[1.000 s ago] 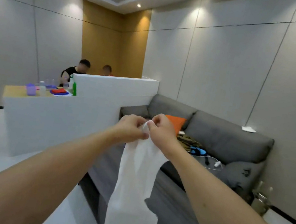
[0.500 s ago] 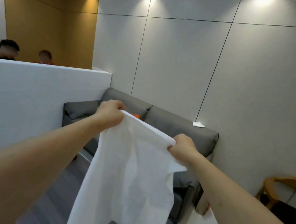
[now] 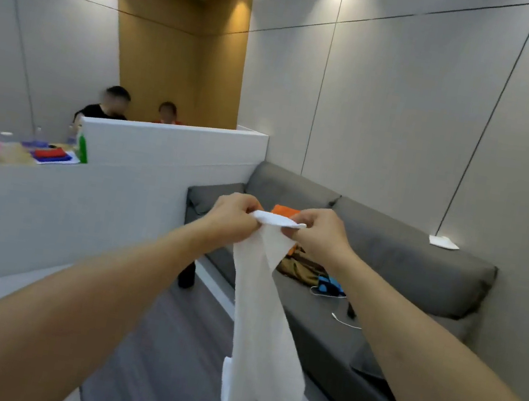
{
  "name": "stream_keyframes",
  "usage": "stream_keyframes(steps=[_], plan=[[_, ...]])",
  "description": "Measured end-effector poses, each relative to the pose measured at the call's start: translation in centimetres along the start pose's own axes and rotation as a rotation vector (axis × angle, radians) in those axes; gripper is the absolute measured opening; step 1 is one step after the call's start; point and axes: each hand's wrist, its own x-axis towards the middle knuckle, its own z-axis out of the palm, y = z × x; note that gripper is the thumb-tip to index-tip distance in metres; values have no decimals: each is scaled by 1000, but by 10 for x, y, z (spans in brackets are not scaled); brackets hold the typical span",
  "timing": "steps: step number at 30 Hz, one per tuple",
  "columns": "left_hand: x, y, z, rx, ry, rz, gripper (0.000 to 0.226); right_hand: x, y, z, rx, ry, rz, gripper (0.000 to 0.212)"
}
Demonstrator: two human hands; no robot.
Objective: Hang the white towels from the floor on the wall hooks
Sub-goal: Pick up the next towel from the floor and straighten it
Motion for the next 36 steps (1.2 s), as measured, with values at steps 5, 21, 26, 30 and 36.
stream_keyframes(steps=[5, 21, 26, 30, 36], plan=[[5, 8, 2, -53, 54, -86, 11, 32, -14, 10, 182, -207, -109, 22], [-26, -40, -59, -68, 503, -363, 17, 82, 43, 67, 117, -887, -203, 24], [-35, -94, -91, -43, 599, -434, 16, 105, 23, 109, 449, -690, -153, 28], [-32, -155, -122, -11, 641, -500, 17, 142, 7, 151, 265, -947, -159, 22], [0, -285, -170, 16, 644, -596, 15, 225, -19, 269, -344, -875, -313, 27]])
